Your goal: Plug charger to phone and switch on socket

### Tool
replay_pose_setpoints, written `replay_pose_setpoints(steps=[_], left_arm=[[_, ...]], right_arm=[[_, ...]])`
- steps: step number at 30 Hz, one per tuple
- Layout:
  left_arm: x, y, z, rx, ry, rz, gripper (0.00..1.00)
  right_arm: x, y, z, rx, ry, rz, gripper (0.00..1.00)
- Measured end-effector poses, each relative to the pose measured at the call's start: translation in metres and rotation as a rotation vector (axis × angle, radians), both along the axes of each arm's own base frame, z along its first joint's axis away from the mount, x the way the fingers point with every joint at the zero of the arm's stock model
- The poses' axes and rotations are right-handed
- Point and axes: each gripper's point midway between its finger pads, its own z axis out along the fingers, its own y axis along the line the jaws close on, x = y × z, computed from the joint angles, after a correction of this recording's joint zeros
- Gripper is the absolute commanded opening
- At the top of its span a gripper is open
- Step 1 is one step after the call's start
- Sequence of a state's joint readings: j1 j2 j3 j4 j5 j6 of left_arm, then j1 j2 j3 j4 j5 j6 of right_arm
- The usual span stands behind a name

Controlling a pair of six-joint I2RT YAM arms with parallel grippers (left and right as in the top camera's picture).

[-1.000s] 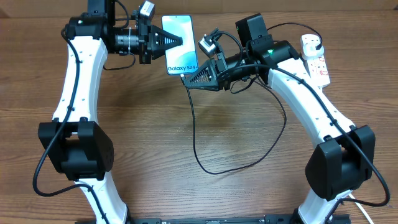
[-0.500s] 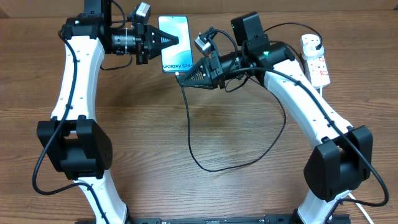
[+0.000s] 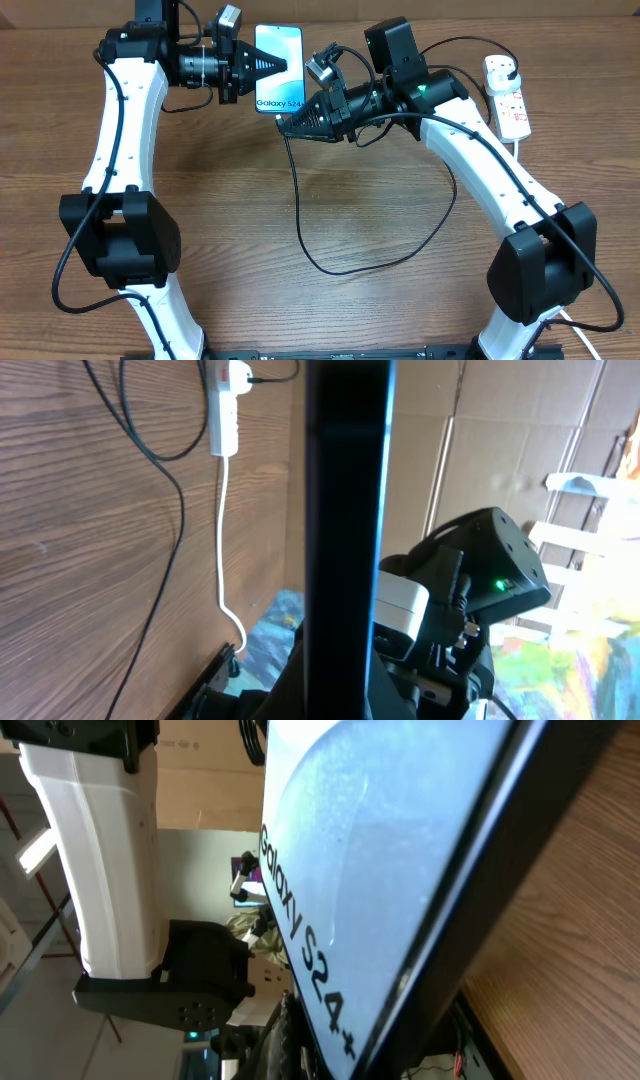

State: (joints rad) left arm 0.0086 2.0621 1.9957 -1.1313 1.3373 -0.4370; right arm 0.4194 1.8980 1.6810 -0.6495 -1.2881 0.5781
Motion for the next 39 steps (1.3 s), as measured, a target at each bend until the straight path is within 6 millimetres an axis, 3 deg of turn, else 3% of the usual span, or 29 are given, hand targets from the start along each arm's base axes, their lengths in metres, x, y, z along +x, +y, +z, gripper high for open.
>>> replay_pose_setpoints(steps=[10,15,19,23,28,33,39], left_arm=[[0.008,0.002,-0.005,0.039,-0.028,0.022,0.04],[0.019,0.007,-0.015,0.113,-0.032,0.071,0.04],[0.029,0.027,-0.027,0.186,0.004,0.147,0.04],[0.036,0.062,-0.037,0.236,0.049,0.234,0.04],[0.032,0.097,-0.055,0.325,0.129,0.311,0.04],[0.028,0.110,-0.073,0.443,0.161,0.342,0.04],[0.028,0.115,-0.080,0.492,0.162,0.352,0.04]], right_arm=[[0.007,0.001,-0.006,-0.032,-0.023,-0.036,0.04],[0.014,0.000,-0.018,-0.101,-0.026,-0.091,0.04],[0.020,-0.008,-0.040,-0.221,0.005,-0.161,0.04],[0.025,-0.021,-0.067,-0.369,0.019,-0.238,0.04],[0.030,-0.051,-0.104,-0.618,0.031,-0.345,0.04],[0.040,-0.083,-0.138,-0.820,0.011,-0.460,0.04],[0.034,-0.112,-0.199,-0.986,0.080,-0.559,0.04]])
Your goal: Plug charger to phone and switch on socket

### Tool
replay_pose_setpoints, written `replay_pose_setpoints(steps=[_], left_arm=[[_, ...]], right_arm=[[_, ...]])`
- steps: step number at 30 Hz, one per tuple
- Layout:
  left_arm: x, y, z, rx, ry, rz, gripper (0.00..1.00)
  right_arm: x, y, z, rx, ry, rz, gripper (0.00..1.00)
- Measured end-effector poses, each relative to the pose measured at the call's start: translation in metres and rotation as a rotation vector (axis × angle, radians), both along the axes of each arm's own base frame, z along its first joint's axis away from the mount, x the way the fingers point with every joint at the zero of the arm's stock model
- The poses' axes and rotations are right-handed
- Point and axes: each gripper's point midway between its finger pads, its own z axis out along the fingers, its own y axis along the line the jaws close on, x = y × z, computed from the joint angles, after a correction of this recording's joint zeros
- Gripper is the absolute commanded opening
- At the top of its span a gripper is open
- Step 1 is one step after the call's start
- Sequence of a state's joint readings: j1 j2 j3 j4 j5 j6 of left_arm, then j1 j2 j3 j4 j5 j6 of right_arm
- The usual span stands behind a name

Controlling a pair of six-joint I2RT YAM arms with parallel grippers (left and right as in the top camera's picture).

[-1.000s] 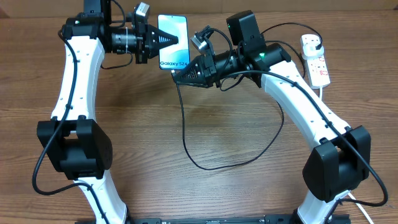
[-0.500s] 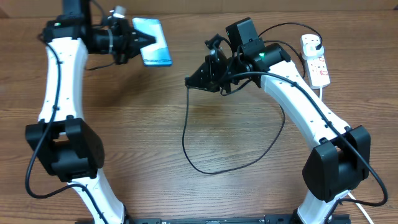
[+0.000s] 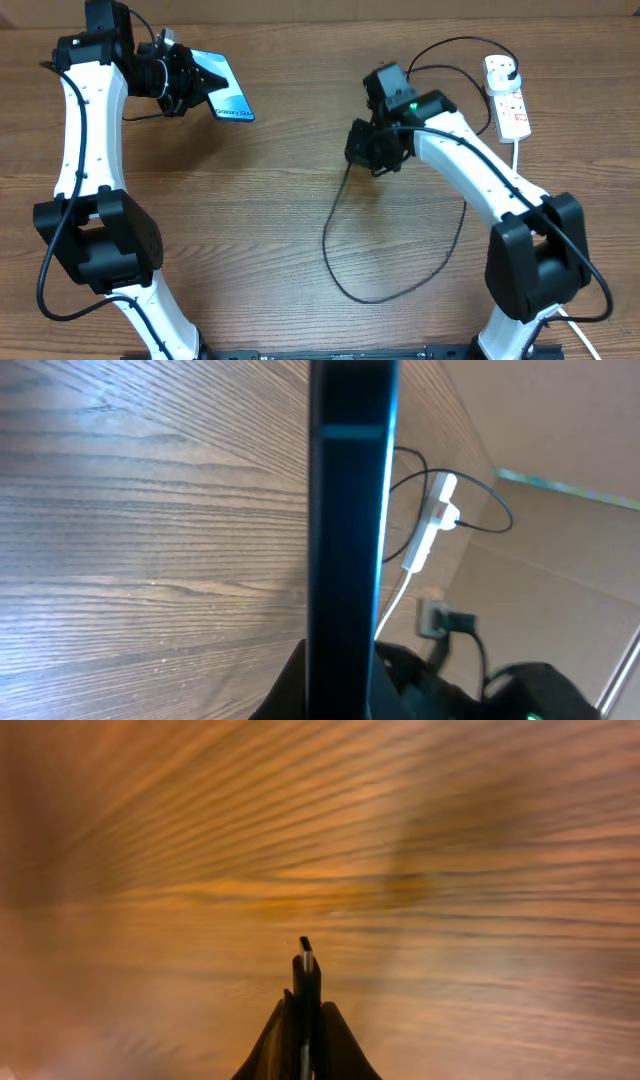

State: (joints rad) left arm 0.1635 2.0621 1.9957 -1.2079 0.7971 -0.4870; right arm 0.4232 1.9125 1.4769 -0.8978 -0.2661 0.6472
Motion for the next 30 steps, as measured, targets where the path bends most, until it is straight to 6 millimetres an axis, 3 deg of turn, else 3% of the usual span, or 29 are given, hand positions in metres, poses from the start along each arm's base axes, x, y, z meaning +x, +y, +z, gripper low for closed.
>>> replay_pose_setpoints(steps=[4,9,16,23,30], left_arm=[[-0.004,0.000,-0.002,0.007,0.015,-0.007,0.04],[-0.004,0.000,-0.002,0.010,0.012,-0.011,0.04],[-0.004,0.000,-0.002,0.011,0.011,-0.011,0.04],[-0.004,0.000,-0.002,0.012,0.009,-0.013,0.04],[-0.004,0.000,-0.002,0.012,0.009,-0.013,0.04]], right_arm=[[-0.011,-0.013,-0.041,-0.065,0.073,-0.065,0.04],[-0.021,-0.025,-0.067,-0.131,0.135,-0.121,0.04],[-0.022,-0.033,-0.083,-0.182,0.162,-0.159,0.04],[-0.020,-0.033,-0.083,-0.175,0.164,-0.177,0.25],[-0.021,-0.033,-0.083,-0.176,0.168,-0.181,0.26]])
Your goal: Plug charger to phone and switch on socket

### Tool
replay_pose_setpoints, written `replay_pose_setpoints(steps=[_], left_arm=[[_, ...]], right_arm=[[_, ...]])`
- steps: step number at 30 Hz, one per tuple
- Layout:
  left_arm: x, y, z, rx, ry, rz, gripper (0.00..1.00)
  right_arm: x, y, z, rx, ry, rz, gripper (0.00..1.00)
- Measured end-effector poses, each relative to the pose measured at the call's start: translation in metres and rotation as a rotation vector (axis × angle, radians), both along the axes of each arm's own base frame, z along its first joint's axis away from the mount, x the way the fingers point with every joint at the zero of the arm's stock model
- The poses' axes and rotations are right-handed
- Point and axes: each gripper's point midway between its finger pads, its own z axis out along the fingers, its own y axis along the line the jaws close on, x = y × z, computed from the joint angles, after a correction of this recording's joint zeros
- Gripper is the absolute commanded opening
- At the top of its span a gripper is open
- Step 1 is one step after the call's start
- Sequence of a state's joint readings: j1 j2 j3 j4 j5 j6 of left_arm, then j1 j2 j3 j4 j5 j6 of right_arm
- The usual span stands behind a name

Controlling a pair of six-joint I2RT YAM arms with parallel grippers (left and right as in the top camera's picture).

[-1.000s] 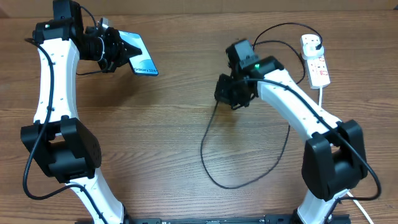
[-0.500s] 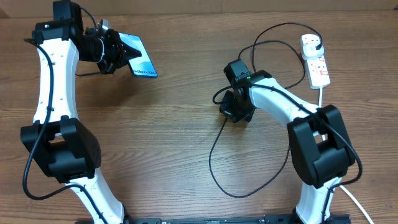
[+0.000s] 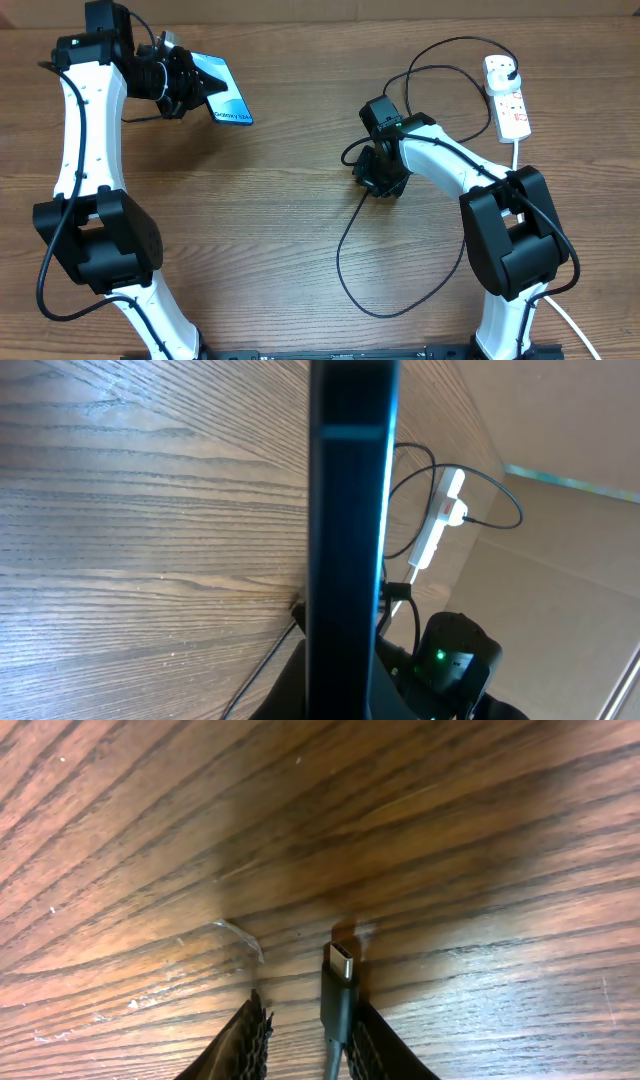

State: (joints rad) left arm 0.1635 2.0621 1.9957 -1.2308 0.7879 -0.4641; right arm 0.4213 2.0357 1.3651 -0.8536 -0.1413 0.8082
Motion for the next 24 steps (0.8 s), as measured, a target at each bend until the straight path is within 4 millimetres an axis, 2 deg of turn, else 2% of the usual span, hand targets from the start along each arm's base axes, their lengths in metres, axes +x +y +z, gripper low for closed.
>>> replay_pose_setpoints(steps=[12,17,24], left_arm=[[0.000,0.000,0.000,-0.001,-0.001,-0.001,0.04],[0.001,-0.001,0.001,-0.006,-0.009,-0.005,0.04],[0.001,-0.001,0.001,-0.004,-0.013,-0.011,0.04]], right_arm=[[-0.011,-0.011,0.000,-0.051,0.042,0.015,0.32],[-0.028,-0.028,-0.001,-0.131,0.112,0.036,0.33],[-0.031,-0.045,0.000,-0.199,0.129,0.033,0.34]])
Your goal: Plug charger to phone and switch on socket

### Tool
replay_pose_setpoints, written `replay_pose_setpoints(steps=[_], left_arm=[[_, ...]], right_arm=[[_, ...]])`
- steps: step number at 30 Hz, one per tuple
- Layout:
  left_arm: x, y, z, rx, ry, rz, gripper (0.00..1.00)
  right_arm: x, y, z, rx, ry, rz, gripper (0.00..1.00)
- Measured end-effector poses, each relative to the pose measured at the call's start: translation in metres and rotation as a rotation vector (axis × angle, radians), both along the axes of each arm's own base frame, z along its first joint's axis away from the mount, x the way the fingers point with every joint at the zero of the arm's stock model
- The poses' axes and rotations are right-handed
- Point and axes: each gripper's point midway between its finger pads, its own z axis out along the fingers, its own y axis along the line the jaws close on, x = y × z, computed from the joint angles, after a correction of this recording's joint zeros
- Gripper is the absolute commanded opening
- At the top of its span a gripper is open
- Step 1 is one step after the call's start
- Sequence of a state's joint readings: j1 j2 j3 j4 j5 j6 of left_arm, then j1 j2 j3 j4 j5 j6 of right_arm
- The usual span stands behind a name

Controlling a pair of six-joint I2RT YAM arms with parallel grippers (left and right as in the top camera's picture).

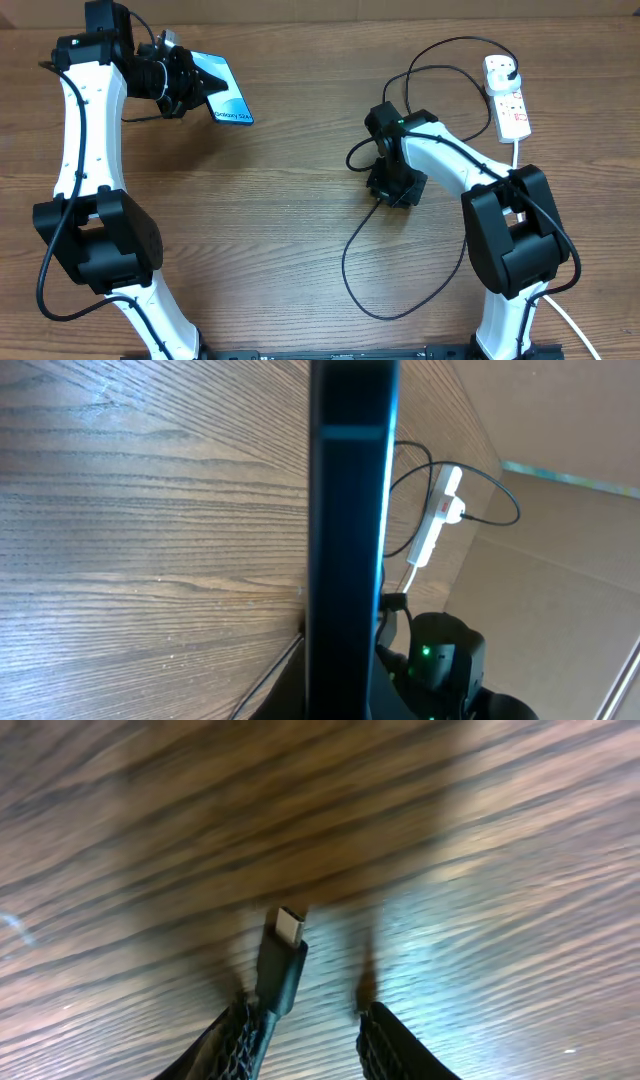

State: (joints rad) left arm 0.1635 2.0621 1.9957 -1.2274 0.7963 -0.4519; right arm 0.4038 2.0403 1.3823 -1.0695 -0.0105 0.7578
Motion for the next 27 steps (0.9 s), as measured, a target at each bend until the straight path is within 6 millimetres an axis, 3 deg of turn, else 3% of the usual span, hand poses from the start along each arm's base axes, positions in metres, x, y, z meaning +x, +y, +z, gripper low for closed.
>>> replay_pose_setpoints(steps=[13,27], left_arm=[[-0.004,-0.001,-0.001,-0.003,0.013,-0.009,0.04],[-0.007,-0.002,-0.001,0.000,0.013,-0.023,0.04]], right_arm=[[0.018,-0.001,-0.002,0.041,-0.051,-0.028,0.32],[0.020,0.011,-0.002,0.105,-0.048,-0.036,0.19]])
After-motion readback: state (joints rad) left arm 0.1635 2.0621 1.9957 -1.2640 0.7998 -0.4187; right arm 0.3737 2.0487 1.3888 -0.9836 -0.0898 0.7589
